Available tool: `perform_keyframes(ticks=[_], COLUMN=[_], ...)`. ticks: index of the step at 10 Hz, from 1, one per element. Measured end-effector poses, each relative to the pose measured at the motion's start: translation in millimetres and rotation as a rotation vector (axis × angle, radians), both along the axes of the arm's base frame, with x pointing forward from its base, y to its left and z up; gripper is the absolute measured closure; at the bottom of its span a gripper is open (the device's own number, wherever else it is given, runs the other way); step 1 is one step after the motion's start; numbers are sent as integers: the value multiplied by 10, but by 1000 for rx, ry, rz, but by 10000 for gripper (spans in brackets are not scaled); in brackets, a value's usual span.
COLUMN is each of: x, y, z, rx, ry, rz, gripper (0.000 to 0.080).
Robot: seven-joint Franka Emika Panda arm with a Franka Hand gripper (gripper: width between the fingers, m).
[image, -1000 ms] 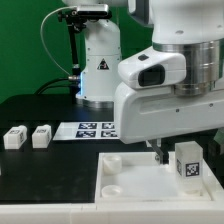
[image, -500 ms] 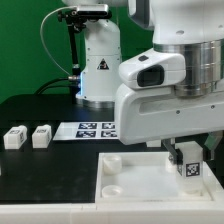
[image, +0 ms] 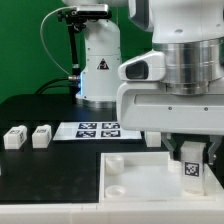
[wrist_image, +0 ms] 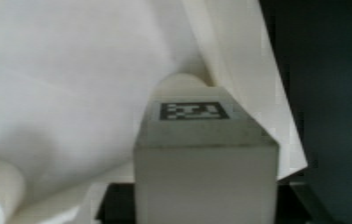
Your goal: Assemble one leg
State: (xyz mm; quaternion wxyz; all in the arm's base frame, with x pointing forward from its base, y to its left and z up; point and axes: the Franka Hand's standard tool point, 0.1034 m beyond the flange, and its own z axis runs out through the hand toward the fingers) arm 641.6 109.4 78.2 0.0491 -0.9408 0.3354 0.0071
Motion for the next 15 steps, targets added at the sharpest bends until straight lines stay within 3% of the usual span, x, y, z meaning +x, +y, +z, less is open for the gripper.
perform_keyframes(ticks=[4,5,7,8,9,10,12,15], x=[-6,-11,-15,-16,-13,14,-41,-39], y=[-42,-2,3,8,15,64,184,169], z=[-17,-12,-17,-19,-20,-18,-58,-65], rx=[86,86,84,84,83,88,85,76], ry=[94,108,107,106,93,54,16,-24], rz=[-725,-835,-820,-814,-732,-562,-240,50], gripper=[506,506,506,328,328,191,163,151])
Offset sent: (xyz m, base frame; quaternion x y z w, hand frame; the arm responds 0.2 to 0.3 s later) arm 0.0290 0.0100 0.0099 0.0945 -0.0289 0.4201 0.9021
